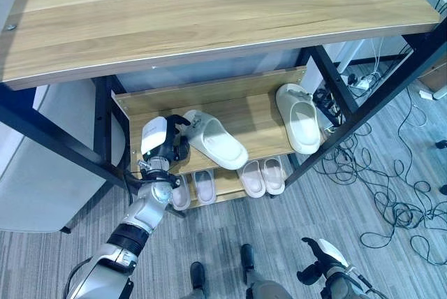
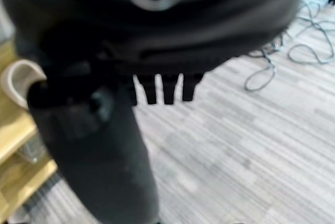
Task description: Arrange the slippers neatly on the shoe rack.
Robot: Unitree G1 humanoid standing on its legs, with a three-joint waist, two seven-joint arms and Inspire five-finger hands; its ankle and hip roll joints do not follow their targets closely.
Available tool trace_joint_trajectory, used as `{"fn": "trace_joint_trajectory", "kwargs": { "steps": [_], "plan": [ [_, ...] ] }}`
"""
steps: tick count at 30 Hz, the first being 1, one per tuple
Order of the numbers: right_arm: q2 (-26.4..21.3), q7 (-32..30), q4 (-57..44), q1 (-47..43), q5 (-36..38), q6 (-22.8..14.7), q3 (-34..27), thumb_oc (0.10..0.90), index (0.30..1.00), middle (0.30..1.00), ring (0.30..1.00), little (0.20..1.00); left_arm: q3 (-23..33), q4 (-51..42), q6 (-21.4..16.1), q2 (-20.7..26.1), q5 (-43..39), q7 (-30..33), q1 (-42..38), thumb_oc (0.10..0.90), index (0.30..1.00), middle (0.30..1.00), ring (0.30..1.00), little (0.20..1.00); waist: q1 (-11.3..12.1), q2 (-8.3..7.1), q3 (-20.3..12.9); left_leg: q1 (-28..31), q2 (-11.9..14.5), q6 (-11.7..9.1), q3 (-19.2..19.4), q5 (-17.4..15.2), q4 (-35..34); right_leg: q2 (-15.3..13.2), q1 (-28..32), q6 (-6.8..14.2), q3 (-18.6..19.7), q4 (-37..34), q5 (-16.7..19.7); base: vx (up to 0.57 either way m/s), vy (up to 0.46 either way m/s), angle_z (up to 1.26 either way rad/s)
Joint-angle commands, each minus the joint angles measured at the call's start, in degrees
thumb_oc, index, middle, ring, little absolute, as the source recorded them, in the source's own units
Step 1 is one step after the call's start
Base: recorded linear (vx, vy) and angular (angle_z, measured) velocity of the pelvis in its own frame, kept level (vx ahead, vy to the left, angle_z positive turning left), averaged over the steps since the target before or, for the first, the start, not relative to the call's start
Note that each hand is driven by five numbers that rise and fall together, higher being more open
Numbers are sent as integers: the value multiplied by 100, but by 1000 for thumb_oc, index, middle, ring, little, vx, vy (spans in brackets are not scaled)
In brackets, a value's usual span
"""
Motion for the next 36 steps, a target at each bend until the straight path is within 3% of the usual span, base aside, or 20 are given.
{"fn": "trace_joint_trajectory", "kwargs": {
  "steps": [1,21,22,23,36],
  "plan": [
    [-312,-252,-101,25,147,-99,-13,800,900,900,900,900,-192,304,-273,-63,8,161,-772,400,300,300,300,300,-111,-45,-200,-112,202,-270,-106,-352,13,-196,109,488,-147,54,-803,0,0,0],
    [-245,-337,-2,16,94,-56,42,800,900,900,900,900,-498,104,-500,-373,-216,11,-760,400,300,300,300,300,-220,138,-140,-26,145,-256,13,-387,13,-229,144,499,-34,54,-793,0,0,0],
    [-232,-343,4,40,88,-53,40,800,900,900,900,900,-489,75,-502,-368,-231,28,-751,778,867,867,867,867,-229,158,-135,-25,143,-256,22,-387,13,-235,137,501,-20,54,-789,-7,-6,-6],
    [-227,-345,17,40,90,-49,40,800,900,900,900,900,-477,60,-510,-376,-244,32,-745,800,900,900,900,900,-230,167,-131,-26,139,-255,24,-387,13,-233,133,500,-15,54,-789,-9,-7,-11],
    [-103,-340,96,-11,96,-24,4,800,900,900,900,900,6,-1089,-866,-613,-1128,45,374,800,900,900,900,900,-92,247,-99,97,119,-256,-15,-369,13,-231,289,450,-70,54,-842,-2,-5,-2]
  ]
}}
